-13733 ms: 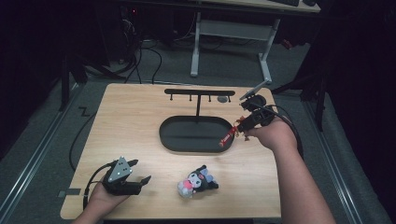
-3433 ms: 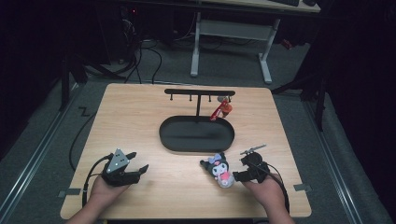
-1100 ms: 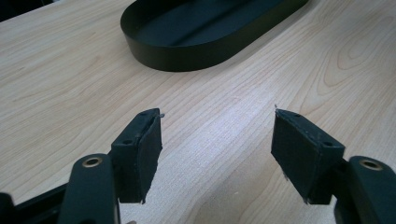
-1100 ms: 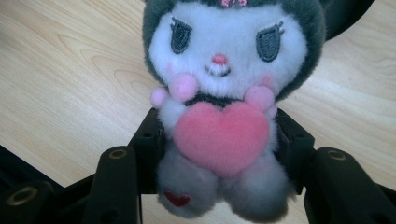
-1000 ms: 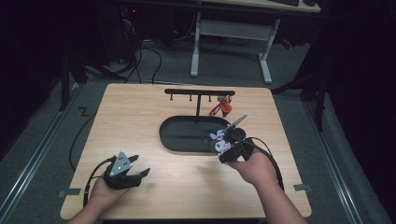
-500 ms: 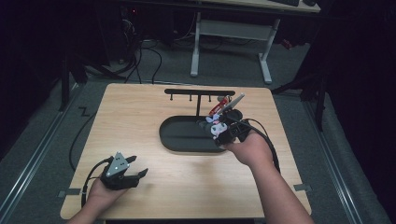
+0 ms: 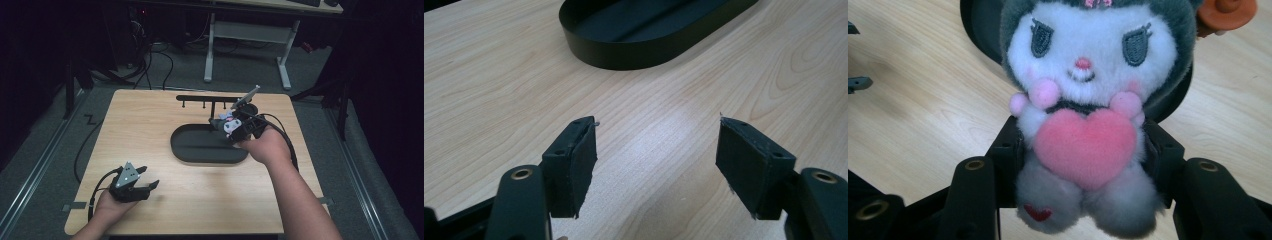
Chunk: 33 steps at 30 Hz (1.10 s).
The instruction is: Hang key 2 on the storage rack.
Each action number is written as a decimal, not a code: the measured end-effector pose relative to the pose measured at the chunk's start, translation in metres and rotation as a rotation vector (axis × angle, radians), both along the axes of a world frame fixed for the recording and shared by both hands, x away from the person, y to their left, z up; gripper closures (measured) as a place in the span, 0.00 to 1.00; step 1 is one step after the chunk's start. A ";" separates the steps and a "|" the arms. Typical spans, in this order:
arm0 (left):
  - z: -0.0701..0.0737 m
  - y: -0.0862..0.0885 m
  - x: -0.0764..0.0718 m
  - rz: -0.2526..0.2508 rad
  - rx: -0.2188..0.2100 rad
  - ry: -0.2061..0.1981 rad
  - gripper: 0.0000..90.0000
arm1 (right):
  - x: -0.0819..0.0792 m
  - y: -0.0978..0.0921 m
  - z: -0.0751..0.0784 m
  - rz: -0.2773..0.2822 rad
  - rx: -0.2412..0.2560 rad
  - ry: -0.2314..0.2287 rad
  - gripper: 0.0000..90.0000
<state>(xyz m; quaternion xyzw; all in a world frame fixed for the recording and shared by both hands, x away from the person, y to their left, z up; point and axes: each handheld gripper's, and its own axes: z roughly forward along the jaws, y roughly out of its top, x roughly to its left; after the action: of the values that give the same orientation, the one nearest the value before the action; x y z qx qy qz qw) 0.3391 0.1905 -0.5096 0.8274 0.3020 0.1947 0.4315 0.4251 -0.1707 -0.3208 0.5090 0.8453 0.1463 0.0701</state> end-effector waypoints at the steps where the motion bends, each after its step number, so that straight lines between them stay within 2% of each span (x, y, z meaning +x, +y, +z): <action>1: 0.000 0.000 0.000 0.001 -0.001 0.000 0.37 | 0.000 0.000 0.000 0.000 0.000 0.000 0.53; 6: -0.001 -0.002 -0.001 -0.009 0.014 -0.001 0.37 | 0.007 -0.001 0.012 -0.019 0.004 -0.021 0.53; 11: 0.000 0.002 -0.004 -0.006 0.009 -0.004 0.37 | 0.016 -0.002 0.020 -0.044 0.011 -0.039 0.53; 14: 0.000 0.005 -0.004 0.005 0.005 0.000 0.37 | 0.019 -0.001 0.022 -0.044 0.020 -0.044 0.53; 21: 0.001 0.010 -0.005 0.017 -0.001 -0.002 0.37 | 0.032 0.002 0.026 -0.044 0.007 -0.083 0.53; 22: 0.001 0.010 -0.005 0.017 0.000 -0.004 0.37 | 0.035 0.001 0.024 -0.056 0.006 -0.096 0.53; 25: 0.001 0.010 -0.006 0.014 -0.002 -0.004 0.37 | 0.038 -0.001 0.018 -0.076 -0.001 -0.093 0.53; 28: 0.002 0.010 -0.006 0.014 -0.010 -0.009 0.37 | 0.037 -0.002 0.009 -0.068 -0.009 -0.052 0.53; 33: 0.002 0.009 -0.006 0.009 -0.014 -0.009 0.37 | 0.034 -0.005 -0.005 -0.067 -0.015 -0.024 0.53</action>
<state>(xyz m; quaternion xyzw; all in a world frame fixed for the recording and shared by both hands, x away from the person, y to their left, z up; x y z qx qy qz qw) 0.3333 0.1999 -0.5076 0.8220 0.3053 0.1983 0.4379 0.4594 -0.1754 -0.3259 0.5348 0.8279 0.1437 0.0887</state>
